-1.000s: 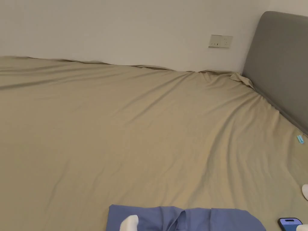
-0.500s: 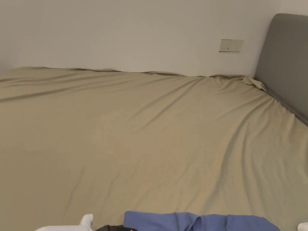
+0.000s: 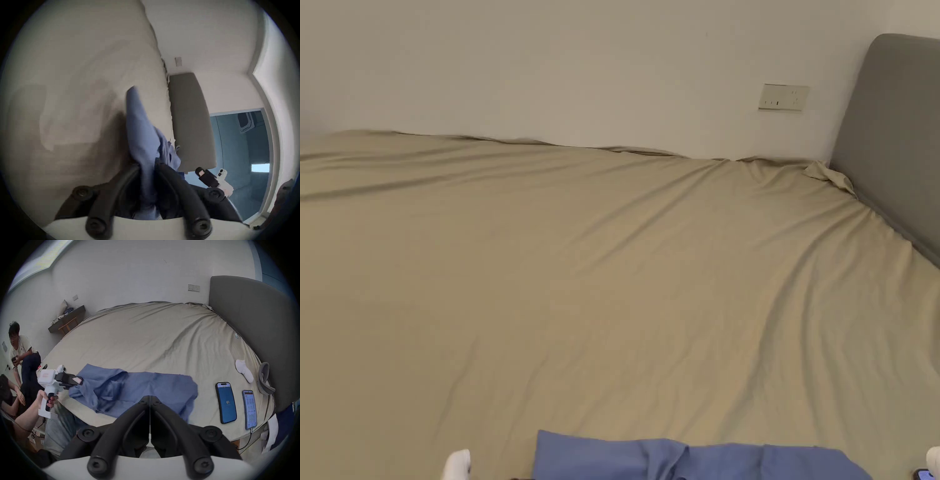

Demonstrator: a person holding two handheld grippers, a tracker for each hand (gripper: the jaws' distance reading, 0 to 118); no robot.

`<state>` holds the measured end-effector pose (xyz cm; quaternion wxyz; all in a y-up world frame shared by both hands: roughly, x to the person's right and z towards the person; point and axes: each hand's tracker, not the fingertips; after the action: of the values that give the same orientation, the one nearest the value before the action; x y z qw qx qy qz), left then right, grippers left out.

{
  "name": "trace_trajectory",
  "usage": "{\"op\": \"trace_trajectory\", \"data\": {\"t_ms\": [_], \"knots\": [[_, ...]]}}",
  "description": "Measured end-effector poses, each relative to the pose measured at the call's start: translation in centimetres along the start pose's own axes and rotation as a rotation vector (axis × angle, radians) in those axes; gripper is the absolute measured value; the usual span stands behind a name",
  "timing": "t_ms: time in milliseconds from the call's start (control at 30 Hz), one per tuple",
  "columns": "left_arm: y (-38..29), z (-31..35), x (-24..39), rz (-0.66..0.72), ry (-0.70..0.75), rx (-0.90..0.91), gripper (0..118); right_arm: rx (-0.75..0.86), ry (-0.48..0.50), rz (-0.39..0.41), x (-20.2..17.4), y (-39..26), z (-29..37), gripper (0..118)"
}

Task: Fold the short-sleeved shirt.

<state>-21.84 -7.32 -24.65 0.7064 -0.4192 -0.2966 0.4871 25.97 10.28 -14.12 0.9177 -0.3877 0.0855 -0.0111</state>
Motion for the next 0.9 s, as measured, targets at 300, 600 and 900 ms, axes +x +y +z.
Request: {"op": "trace_trajectory", "data": {"t_ms": [300,600,900], "knots": [[5.6,15.8,7.4,-0.274,0.285,0.186,9,0.019,0.023,0.028,-1.3,1.4,-0.8,3],[4.9,12.9,14.9,-0.431,0.543,0.113,9,-0.012,0.038,0.059,-2.6,1.6,-2.4,3],[1.4,-5.3,15.9,-0.587,0.541,-0.245,10,-0.020,-0.001,0.037,-1.0,0.5,-1.0,3]]}}
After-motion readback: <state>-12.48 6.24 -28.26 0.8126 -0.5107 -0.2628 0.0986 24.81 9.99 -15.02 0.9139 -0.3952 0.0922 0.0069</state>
